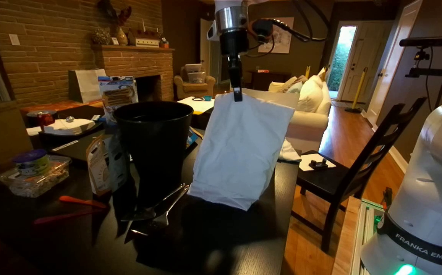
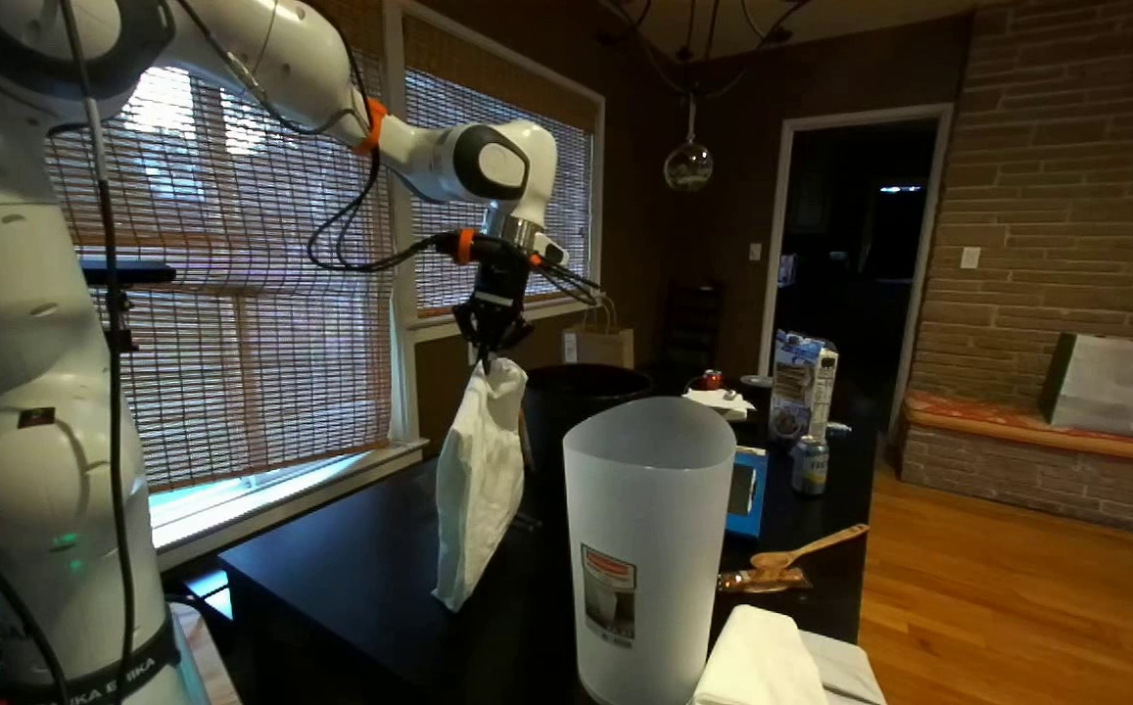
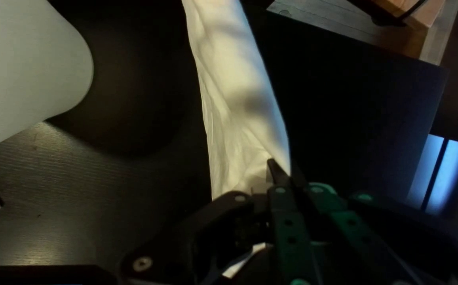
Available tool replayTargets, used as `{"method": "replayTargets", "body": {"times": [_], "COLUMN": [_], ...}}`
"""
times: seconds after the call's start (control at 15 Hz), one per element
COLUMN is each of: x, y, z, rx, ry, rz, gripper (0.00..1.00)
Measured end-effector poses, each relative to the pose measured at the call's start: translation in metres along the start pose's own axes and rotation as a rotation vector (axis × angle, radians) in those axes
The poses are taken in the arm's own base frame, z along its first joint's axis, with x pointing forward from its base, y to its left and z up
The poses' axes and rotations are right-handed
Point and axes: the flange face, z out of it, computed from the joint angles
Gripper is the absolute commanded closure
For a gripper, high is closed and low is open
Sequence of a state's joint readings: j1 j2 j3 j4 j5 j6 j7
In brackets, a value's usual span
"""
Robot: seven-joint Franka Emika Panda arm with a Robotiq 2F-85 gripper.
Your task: Put the towel in the jug.
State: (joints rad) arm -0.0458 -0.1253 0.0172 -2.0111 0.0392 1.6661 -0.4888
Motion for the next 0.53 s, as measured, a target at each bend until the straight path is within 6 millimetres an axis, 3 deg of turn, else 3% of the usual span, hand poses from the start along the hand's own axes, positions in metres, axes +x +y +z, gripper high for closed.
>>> {"method": "replayTargets", "body": {"times": [0.27, 0.53], "x": [-0.003, -0.014], "y": [0.007, 0.013], "z": [-0.010, -0.057], "rx": [-0.006, -0.027], "ry": [0.020, 0.076], "rz": [0.019, 0.057], "gripper": [0.99, 0.99]}}
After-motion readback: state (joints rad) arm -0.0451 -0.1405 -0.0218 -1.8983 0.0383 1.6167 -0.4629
